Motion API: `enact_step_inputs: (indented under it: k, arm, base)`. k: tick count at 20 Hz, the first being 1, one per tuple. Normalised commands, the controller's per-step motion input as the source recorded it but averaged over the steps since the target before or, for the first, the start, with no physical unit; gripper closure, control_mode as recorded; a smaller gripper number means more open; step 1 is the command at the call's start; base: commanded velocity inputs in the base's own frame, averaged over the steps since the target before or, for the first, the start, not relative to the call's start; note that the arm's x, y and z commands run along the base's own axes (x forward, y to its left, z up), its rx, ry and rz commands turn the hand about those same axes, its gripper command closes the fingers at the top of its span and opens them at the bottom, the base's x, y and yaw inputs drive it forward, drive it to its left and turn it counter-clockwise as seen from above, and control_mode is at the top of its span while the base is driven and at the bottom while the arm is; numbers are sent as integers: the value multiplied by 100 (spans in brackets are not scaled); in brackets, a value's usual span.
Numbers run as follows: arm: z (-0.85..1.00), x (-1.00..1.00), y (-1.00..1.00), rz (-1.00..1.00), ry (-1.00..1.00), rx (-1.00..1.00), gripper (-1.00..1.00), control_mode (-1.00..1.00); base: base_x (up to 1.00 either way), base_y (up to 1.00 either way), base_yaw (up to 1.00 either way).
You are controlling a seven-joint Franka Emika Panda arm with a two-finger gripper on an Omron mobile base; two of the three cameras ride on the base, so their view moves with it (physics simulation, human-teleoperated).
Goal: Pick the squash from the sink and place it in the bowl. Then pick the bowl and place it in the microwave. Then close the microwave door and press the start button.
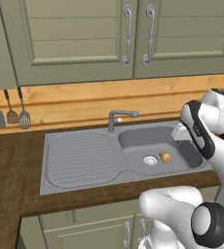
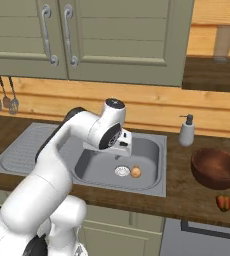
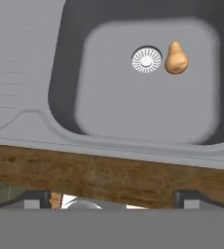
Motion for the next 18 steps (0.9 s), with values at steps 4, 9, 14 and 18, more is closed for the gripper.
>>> enact_step_inputs:
  k: [4, 9, 14, 18]
  arm:
    - [-58, 38, -13, 0, 1, 3, -100, -100]
    - [-50, 46, -7, 0, 15, 0, -100, -100]
    - [-36, 32, -14, 0, 22, 1, -100, -100]
    - [-22, 11, -38, 0, 15, 8, -100, -100]
  base:
    - [0, 0, 0]
    - [0, 0, 0]
    - [0, 0, 0]
    - [0, 0, 0]
